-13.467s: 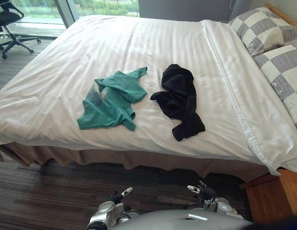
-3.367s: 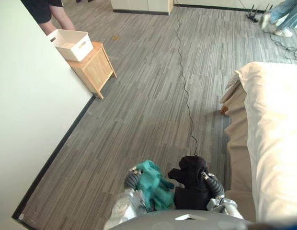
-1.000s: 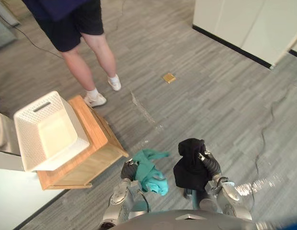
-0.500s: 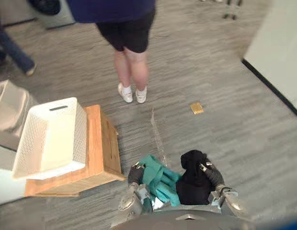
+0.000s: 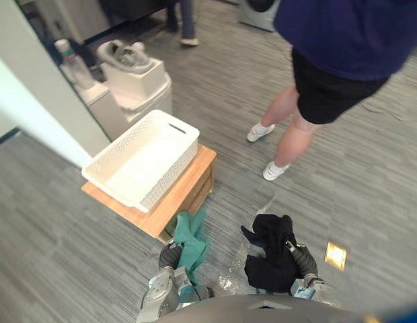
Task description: Tidy the bed and pick cloth on bed and put in laundry
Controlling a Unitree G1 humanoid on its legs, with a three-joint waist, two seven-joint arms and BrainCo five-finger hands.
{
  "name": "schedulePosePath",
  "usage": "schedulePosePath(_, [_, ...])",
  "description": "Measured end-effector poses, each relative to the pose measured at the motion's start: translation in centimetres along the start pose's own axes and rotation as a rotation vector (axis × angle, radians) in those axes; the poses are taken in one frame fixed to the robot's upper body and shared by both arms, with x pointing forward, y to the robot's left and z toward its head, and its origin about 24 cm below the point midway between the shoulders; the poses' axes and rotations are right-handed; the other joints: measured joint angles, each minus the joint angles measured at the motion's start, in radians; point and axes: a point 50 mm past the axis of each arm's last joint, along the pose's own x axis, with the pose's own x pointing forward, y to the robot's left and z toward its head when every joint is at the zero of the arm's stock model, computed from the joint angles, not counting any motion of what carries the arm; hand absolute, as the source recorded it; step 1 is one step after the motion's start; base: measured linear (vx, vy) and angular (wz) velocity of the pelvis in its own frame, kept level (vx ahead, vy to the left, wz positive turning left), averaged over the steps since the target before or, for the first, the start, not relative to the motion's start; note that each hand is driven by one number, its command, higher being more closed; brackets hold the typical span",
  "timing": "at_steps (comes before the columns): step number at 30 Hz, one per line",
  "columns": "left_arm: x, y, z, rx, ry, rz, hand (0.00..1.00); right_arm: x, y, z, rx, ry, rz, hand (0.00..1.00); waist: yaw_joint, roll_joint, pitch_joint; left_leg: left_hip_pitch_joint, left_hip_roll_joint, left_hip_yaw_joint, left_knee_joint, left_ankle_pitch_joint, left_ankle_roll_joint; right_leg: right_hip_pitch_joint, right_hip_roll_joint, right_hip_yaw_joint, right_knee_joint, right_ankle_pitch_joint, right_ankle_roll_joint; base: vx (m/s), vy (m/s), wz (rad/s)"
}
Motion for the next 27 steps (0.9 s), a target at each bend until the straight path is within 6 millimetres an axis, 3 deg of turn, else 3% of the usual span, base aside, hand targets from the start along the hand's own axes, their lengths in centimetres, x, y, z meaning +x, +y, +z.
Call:
schedulePosePath(1, [-0.3,0.0,-0.3,-0.014,0.003,0.006,1.00,0.3,-0.3,0.7,-0.001,-0.022,-0.003,1.00,0.009,0.045,-0.007,0.020,0.049,-0.016,0.002,-0.028,-0.027,-0.006,0.044,-0.014,0.063,0.000,-0.039,0.38,-0.426,0.41])
schedulePosePath(2, [-0.6,-0.3,-0.9,-0.039,0.016,0.002,1.00,0.7,-0.8,1.7,-0.017,-0.046,-0.006,1.00,0.020,0.087,-0.008,0.029,0.091,-0.013,0.017,-0.032,-0.046,-0.008,0.077,-0.041,0.101,-0.040,-0.075,0.37,-0.387,0.30])
schedulePosePath(3, [-0.7,-0.4,-1.1,-0.057,0.022,0.004,1.00,1.1,-0.8,2.3,-0.029,-0.063,0.002,1.00,0.021,0.095,-0.005,0.018,0.095,0.002,0.050,-0.019,-0.056,-0.006,0.076,-0.053,0.117,-0.057,-0.083,0.42,-0.424,0.47])
schedulePosePath(5, [-1.2,-0.6,-1.8,-0.114,0.036,-0.002,1.00,1.5,-0.7,3.5,-0.046,-0.095,0.018,1.00,0.012,0.107,0.022,-0.100,0.111,0.104,0.343,0.080,-0.117,0.077,0.055,-0.113,0.102,-0.097,-0.107,0.31,-0.299,0.85])
schedulePosePath(6, [-1.3,-0.8,-2.0,-0.123,0.041,-0.014,1.00,1.5,-0.7,3.9,-0.057,-0.111,0.026,1.00,0.014,0.127,0.045,-0.160,0.155,0.165,0.506,0.128,-0.129,0.154,0.060,-0.153,0.065,-0.107,-0.119,0.29,-0.251,1.11])
schedulePosePath(7, [-1.6,-0.7,-2.2,-0.124,0.045,-0.029,1.00,1.4,-0.9,3.8,-0.062,-0.103,0.020,1.00,0.018,0.140,0.056,-0.217,0.207,0.258,0.659,0.127,-0.120,0.237,0.061,-0.202,0.025,-0.120,-0.130,0.21,-0.175,1.01])
schedulePosePath(9, [-1.8,-0.2,-1.4,-0.139,-0.001,-0.035,1.00,1.4,-1.1,3.9,-0.060,-0.106,0.021,1.00,0.029,0.139,0.056,-0.267,0.239,0.396,0.701,0.110,-0.078,0.317,0.047,-0.252,-0.019,-0.138,-0.136,0.26,-0.158,0.79])
schedulePosePath(12, [-2.0,0.1,-1.1,-0.156,-0.023,-0.043,1.00,1.8,-1.4,4.3,-0.062,-0.120,0.020,1.00,0.025,0.140,0.056,-0.286,0.234,0.615,0.462,0.105,-0.072,0.380,0.026,-0.331,-0.088,-0.138,-0.132,0.27,-0.036,0.56])
schedulePosePath(14, [-2.0,-0.2,-1.1,-0.172,-0.024,-0.050,1.00,2.0,-1.7,4.2,-0.077,-0.110,0.005,1.00,0.024,0.140,0.056,-0.242,0.225,0.777,0.258,0.122,-0.056,0.428,0.024,-0.402,-0.099,-0.142,-0.101,0.40,0.076,0.76])
schedulePosePath(15, [-2.1,-0.4,-1.2,-0.178,-0.023,-0.055,1.00,2.0,-1.8,4.3,-0.078,-0.114,0.001,1.00,0.021,0.143,0.054,-0.216,0.218,0.840,0.160,0.170,-0.022,0.446,0.026,-0.437,-0.095,-0.158,-0.078,0.37,0.099,1.00])
schedulePosePath(16, [-2.0,-0.5,-1.1,-0.179,-0.024,-0.062,1.00,2.0,-1.7,4.4,-0.075,-0.118,-0.007,1.00,0.020,0.138,0.052,-0.196,0.189,0.873,0.104,0.141,0.056,0.460,0.019,-0.472,-0.084,-0.180,-0.057,0.43,0.137,1.09])
schedulePosePath(17, [-1.9,-0.5,-0.8,-0.175,-0.034,-0.076,1.00,2.2,-1.5,4.7,-0.067,-0.132,-0.013,1.00,0.018,0.107,0.041,-0.189,0.138,0.851,0.066,0.134,0.091,0.455,-0.015,-0.499,-0.048,-0.215,-0.034,0.27,0.097,0.95])
schedulePosePath(19, [-1.9,-0.6,-0.5,-0.173,-0.046,-0.092,1.00,2.6,-0.7,5.4,-0.052,-0.165,-0.006,1.00,0.024,0.071,0.042,-0.188,0.086,0.806,0.033,0.122,0.106,0.428,-0.060,-0.529,0.055,-0.237,-0.006,0.34,0.118,0.86])
schedulePosePath(21, [-1.8,-0.8,-0.5,-0.148,-0.040,-0.128,1.00,3.1,-0.2,6.5,-0.041,-0.220,-0.019,1.00,0.021,0.069,0.047,-0.161,0.045,0.742,-0.012,0.117,0.107,0.311,-0.134,-0.509,0.361,-0.239,-0.030,0.42,0.155,0.96])
schedulePosePath(22, [-1.8,-0.7,-0.4,-0.097,-0.037,-0.151,1.00,3.1,-0.1,6.9,-0.026,-0.260,-0.049,1.00,0.005,0.068,0.049,-0.124,0.025,0.686,-0.039,0.117,0.106,0.256,-0.147,-0.455,0.507,-0.268,-0.040,0.41,0.064,1.41])
schedulePosePath(23, [-1.8,-0.7,-0.4,-0.059,-0.035,-0.172,1.00,2.8,-0.3,7.2,0.000,-0.302,-0.093,1.00,-0.008,0.070,0.050,-0.072,0.014,0.629,-0.068,0.118,0.105,0.231,-0.132,-0.416,0.545,-0.288,-0.067,0.43,0.023,1.48])
schedulePosePath(25, [-1.5,-0.5,0.1,-0.018,-0.045,-0.201,1.00,2.1,-0.3,8.5,0.016,-0.393,-0.128,1.00,-0.017,0.076,0.050,-0.013,0.011,0.548,-0.110,0.123,0.094,0.159,-0.079,-0.327,0.511,-0.312,-0.071,0.38,-0.058,1.49])
schedulePosePath(27, [-1.1,-0.3,0.8,0.010,-0.056,-0.225,1.00,0.8,0.1,11.6,0.008,-0.557,-0.140,1.00,-0.054,0.083,0.037,-0.009,0.010,0.447,-0.134,0.132,0.075,0.086,0.008,-0.153,0.358,-0.298,-0.047,0.39,-0.131,1.74])
